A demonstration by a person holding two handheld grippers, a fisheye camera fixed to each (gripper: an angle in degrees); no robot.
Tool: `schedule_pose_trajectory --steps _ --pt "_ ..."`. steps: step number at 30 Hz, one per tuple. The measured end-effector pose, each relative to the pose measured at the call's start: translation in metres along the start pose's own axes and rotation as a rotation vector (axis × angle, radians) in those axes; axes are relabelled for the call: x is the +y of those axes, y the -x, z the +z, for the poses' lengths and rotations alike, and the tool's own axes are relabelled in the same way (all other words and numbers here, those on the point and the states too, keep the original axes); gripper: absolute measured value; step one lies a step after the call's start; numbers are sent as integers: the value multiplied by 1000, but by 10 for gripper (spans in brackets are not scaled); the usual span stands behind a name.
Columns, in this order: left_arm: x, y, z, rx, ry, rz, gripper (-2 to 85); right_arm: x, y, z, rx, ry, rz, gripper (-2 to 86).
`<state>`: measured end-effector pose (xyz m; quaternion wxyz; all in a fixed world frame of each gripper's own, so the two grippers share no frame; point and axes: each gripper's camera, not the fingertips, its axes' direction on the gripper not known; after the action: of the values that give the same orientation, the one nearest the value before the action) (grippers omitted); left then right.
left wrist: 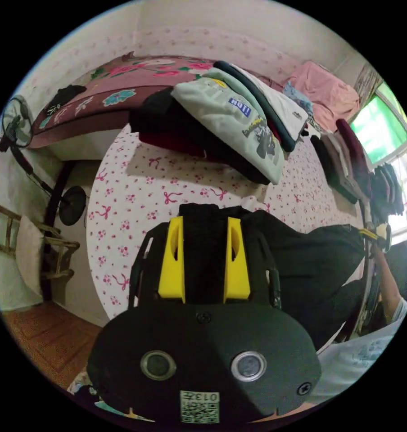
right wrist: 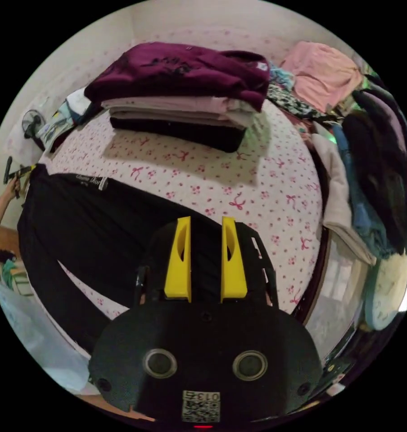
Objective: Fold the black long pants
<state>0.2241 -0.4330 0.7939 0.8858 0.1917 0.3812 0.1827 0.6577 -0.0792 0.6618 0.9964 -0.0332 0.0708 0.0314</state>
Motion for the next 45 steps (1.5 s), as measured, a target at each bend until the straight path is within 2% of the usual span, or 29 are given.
schedule_pose_trajectory --steps 4,6,7,11,14,18,20,22,24,29,32,37,40,41,43,45 --pt "-7 -15 24 -57 95 55 102 -10 19 15 -7 111 -155 33" --pt "-5 -33 24 -207 93 98 72 -11 24 15 1 126 -179 20" --pt "-5 -37 24 -224 94 115 66 -12 28 15 24 143 -192 15" --pt "9 -55 0 -289 -13 137 40 -5 41 9 138 94 -221 8" --pt "25 -50 -25 -288 -140 68 40 8 36 -10 148 -55 -127 7" --pt "38 -32 -37 -190 -276 -62 58 20 19 -18 72 -209 54 12" --pt "31 -24 -19 -126 -206 -112 69 19 11 -11 31 -211 151 19" --pt "24 -18 -2 -92 -117 -167 79 13 -1 11 -23 -118 262 33" --pt "23 -17 -7 -43 -145 -210 98 15 -8 15 -5 -84 317 47" --pt "46 -6 -35 -28 -202 -238 143 52 -25 -22 9 -250 412 66" --pt "70 8 -44 61 -250 -329 149 91 -36 -37 75 -321 500 67" --pt "96 1 -54 152 -362 -370 155 140 -43 -31 42 -234 515 80" --pt "112 0 -67 296 -509 -444 151 152 -34 -15 -4 -164 477 90" --pt "113 -8 -74 324 -529 -422 145 153 -32 -11 -11 -154 469 89" --pt "105 -36 -82 304 -462 -276 143 154 -26 4 6 -82 448 83" --pt "92 -99 -81 233 -297 -18 140 154 -22 17 36 -24 438 72"
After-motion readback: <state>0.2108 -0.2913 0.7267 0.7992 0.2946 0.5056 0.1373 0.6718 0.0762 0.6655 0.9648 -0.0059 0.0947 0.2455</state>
